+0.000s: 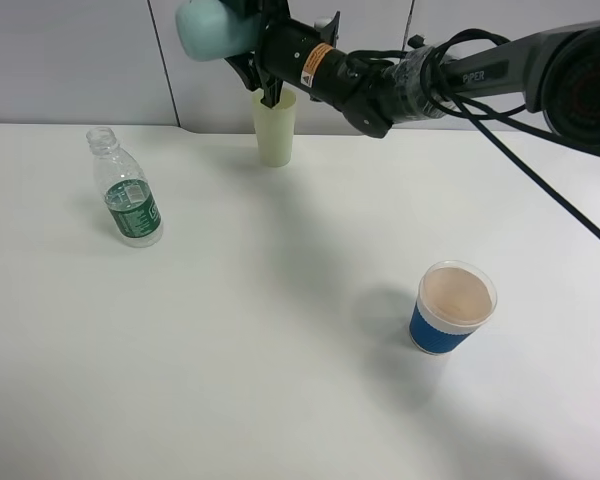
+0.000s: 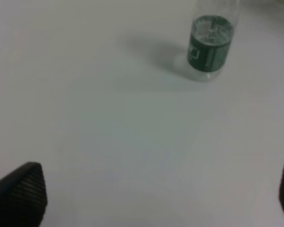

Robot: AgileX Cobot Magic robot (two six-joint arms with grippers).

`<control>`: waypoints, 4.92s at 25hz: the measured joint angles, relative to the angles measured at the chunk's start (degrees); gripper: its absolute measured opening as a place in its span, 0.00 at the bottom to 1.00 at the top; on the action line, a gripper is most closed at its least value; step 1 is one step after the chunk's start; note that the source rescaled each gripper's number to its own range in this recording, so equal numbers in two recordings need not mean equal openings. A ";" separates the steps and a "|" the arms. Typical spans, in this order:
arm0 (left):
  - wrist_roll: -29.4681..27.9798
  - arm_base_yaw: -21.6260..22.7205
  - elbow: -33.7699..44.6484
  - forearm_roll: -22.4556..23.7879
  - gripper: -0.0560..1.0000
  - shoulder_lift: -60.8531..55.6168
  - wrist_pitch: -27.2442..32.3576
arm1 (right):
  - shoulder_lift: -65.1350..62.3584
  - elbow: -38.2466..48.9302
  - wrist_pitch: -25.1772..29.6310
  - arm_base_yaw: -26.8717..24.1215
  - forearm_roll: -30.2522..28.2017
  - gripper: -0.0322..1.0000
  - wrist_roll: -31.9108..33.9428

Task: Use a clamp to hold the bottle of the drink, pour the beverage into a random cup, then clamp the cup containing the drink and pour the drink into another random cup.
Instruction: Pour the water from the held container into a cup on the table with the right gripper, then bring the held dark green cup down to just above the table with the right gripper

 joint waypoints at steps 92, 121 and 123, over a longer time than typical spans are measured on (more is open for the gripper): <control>0.00 0.00 0.00 0.16 1.00 0.00 0.00 | -17.35 4.28 30.74 7.95 -27.87 0.03 -57.33; 0.00 0.00 0.00 0.33 1.00 0.00 0.05 | -17.97 28.87 16.58 1.78 -26.47 0.03 -80.08; 0.00 0.00 0.00 0.33 1.00 0.00 0.00 | -17.97 29.09 14.11 0.28 -31.00 0.03 -77.56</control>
